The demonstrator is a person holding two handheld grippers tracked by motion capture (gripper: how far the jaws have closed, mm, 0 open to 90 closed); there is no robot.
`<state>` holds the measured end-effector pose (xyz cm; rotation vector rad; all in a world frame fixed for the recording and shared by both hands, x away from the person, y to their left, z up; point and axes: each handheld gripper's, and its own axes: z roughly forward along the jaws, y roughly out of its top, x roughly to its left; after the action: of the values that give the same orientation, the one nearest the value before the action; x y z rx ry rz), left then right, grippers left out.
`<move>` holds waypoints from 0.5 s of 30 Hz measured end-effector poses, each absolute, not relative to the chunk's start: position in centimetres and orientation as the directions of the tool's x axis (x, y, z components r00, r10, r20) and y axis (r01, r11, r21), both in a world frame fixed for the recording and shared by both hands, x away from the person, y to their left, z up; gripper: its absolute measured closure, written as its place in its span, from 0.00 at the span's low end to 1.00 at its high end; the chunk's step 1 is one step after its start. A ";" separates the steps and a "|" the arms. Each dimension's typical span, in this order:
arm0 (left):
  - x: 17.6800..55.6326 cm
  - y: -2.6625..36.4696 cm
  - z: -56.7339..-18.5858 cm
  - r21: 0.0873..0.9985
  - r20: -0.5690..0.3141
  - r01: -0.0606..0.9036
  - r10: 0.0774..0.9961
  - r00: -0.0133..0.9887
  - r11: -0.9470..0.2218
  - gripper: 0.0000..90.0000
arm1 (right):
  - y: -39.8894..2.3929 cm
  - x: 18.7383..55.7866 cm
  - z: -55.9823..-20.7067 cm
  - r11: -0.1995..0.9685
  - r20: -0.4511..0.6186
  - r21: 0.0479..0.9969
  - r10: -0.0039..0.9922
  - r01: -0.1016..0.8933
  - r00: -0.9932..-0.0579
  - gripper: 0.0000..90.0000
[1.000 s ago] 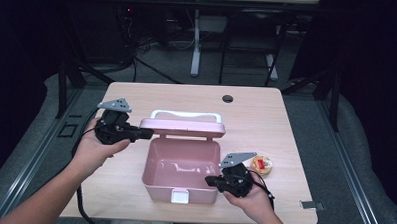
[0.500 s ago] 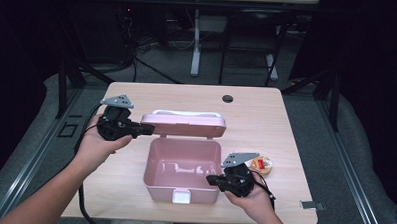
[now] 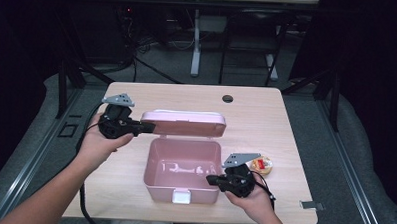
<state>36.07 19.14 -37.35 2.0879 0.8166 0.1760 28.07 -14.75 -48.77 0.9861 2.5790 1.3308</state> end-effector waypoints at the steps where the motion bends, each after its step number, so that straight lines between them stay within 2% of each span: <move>1: 36.1 19.2 -37.4 0.769 -0.161 0.486 0.609 0.776 -0.415 1.00 | -14.7 28.1 -48.8 0.417 0.215 0.754 0.574 0.507 -0.790 1.00; 15: 36.9 18.8 -37.5 0.768 -0.156 0.490 0.623 0.767 -0.412 1.00 | -14.8 28.1 -48.8 0.414 0.218 0.754 0.574 0.509 -0.789 1.00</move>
<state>36.93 18.84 -37.45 2.0886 0.8302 0.1930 28.06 -14.76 -48.78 0.9897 2.5781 1.3342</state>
